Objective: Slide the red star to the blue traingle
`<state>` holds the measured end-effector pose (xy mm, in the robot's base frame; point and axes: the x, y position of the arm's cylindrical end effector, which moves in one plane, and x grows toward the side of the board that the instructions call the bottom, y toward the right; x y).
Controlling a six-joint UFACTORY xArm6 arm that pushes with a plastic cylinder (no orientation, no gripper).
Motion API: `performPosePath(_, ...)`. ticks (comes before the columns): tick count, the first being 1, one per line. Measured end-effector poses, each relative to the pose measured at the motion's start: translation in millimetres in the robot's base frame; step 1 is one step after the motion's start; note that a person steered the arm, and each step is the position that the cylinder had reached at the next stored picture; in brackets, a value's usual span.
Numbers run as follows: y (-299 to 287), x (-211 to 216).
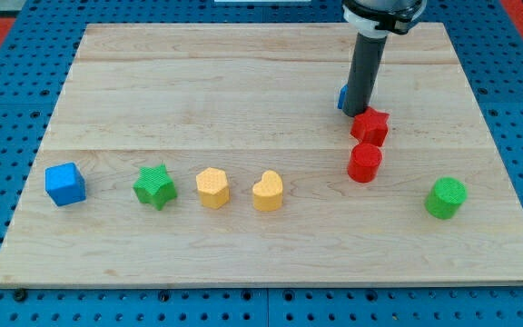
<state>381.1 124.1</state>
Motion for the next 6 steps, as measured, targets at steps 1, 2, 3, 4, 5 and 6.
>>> performPosePath(1,6,0)
performPosePath(2,41,0)
performPosePath(3,71,0)
performPosePath(4,105,32)
performPosePath(5,77,68)
performPosePath(6,57,62)
